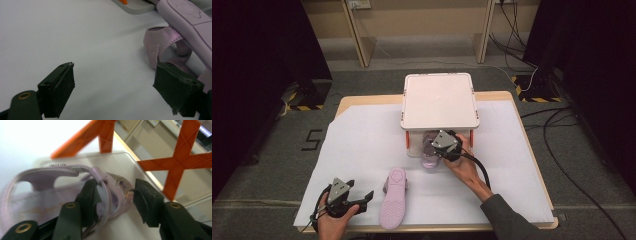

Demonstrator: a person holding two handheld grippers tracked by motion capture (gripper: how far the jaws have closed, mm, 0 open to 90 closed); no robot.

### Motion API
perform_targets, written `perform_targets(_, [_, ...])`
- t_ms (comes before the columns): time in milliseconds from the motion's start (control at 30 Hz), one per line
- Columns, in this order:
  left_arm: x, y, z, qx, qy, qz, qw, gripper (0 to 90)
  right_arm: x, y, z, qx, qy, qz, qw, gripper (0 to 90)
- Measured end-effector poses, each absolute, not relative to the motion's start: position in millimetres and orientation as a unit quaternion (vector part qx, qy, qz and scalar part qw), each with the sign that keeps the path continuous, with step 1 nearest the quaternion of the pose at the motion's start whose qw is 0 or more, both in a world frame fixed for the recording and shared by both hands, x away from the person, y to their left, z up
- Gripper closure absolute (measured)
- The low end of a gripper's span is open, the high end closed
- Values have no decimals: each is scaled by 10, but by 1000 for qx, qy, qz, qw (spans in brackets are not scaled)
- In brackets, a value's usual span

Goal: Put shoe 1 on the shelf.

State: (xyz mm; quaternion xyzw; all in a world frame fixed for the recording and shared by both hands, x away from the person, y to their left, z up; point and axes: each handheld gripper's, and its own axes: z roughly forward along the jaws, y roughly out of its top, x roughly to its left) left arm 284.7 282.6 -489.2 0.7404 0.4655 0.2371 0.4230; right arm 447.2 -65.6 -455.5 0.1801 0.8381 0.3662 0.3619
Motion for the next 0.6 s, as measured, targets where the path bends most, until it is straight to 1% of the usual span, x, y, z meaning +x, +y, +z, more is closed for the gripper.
perform_targets(67, [2847, 2834, -4889, 740, 467, 237, 422, 163, 4403, -697, -4506, 188, 835, 383, 347, 496])
perform_targets(100, [2848, 2834, -4889, 740, 467, 237, 422, 163, 4383, -715, -4489, 190, 833, 392, 340, 495])
perform_targets(167, [2848, 2827, -4889, 741, 466, 238, 422, 163, 4315, -758, -4435, 201, 831, 413, 313, 477])
perform_targets(233, [2845, 2825, -4887, 741, 466, 237, 421, 163, 4246, -784, -4409, 209, 827, 429, 298, 453])
perform_targets(267, [2845, 2825, -4887, 741, 466, 237, 421, 163, 4246, -784, -4409, 209, 827, 429, 298, 453])
perform_targets(300, [2848, 2821, -4888, 741, 465, 237, 423, 163, 4156, -796, -4398, 229, 824, 441, 273, 406])
perform_targets(367, [2846, 2823, -4886, 741, 465, 237, 422, 163, 4106, -786, -4418, 237, 825, 447, 253, 371])
perform_targets(467, [2841, 2826, -4877, 740, 464, 240, 424, 163, 4038, -748, -4496, 239, 833, 429, 255, 343])
perform_targets(600, [2841, 2836, -4878, 740, 465, 239, 423, 163, 4018, -716, -4571, 231, 840, 420, 254, 344])
